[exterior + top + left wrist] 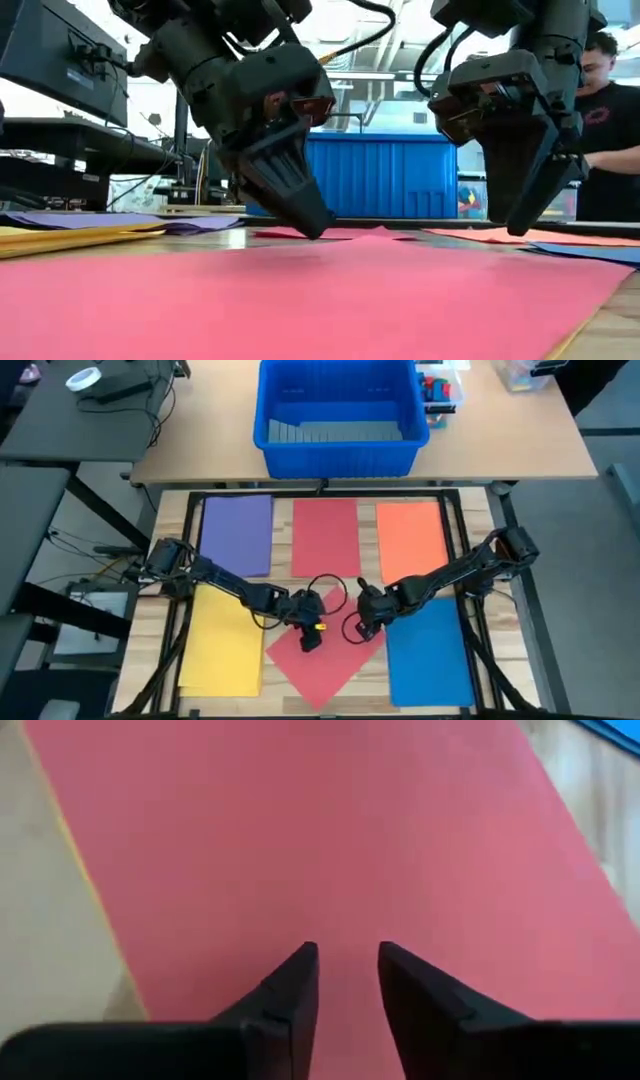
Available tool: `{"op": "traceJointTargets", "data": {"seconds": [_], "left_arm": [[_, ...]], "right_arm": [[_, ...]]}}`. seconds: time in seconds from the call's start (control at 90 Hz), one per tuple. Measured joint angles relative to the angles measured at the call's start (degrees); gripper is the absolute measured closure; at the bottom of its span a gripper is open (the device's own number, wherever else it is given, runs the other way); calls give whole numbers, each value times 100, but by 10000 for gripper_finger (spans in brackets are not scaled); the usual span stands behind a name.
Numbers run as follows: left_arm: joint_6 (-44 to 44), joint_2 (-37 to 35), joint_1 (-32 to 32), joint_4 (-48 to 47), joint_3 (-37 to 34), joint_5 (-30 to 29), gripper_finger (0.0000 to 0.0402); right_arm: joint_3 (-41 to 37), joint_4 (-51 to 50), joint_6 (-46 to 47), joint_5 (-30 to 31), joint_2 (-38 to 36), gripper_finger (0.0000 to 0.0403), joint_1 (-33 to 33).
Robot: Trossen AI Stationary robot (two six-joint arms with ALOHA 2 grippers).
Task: Organize paper
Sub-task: Stack the pink colored paper on top of the other pink colored paper
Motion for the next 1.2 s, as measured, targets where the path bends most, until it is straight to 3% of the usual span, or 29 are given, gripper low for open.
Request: {"op": "traceJointTargets", "data": {"seconds": [0.522,0.667,0.878,1.2], "left_arm": [[-177,358,50,254,17,-81,308],[-194,365,79,74,15,-438,308],[-430,365,148,18,13,-464,308],[-446,365,151,9,13,-474,308]], "right_arm": [[-4,-121,153,300,4,235,-5],[-12,-29,292,301,202,235,-40],[24,432,437,105,527,235,29],[-24,644,398,-52,328,235,46]]}}
